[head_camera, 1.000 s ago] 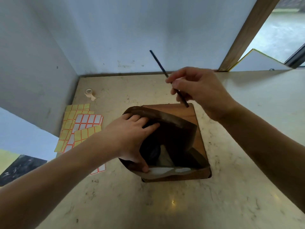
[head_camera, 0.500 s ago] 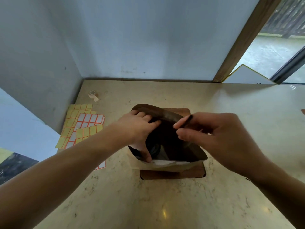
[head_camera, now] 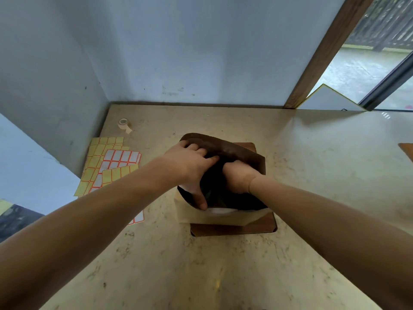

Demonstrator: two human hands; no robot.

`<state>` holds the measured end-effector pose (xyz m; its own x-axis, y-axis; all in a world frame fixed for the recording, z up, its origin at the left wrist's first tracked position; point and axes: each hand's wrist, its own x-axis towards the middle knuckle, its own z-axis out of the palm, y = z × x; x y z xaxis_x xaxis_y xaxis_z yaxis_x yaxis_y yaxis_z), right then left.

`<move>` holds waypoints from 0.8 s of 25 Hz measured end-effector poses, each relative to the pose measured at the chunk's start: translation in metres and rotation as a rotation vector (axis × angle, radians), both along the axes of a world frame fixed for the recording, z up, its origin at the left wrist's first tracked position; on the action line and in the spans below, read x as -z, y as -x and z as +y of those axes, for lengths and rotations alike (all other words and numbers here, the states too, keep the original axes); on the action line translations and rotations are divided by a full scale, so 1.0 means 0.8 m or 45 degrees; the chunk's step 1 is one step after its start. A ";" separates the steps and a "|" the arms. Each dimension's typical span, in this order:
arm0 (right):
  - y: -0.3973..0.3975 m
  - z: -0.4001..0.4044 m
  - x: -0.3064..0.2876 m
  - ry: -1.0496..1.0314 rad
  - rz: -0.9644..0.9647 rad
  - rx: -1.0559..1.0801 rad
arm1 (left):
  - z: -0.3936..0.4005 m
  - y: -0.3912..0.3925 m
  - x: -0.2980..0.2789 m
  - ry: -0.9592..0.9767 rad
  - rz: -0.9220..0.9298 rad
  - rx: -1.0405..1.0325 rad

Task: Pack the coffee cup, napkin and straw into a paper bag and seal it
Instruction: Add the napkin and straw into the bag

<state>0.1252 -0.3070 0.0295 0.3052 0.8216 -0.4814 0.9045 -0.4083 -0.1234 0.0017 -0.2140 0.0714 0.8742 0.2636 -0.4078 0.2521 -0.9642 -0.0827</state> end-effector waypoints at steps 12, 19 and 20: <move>-0.010 0.006 0.058 0.011 0.105 0.285 | 0.004 0.004 0.007 -0.017 -0.040 0.046; -0.017 0.007 0.065 0.047 0.142 0.236 | 0.006 0.004 0.012 -0.012 -0.058 0.052; -0.017 0.006 0.063 0.052 0.153 0.233 | 0.006 0.004 0.012 -0.011 -0.059 0.050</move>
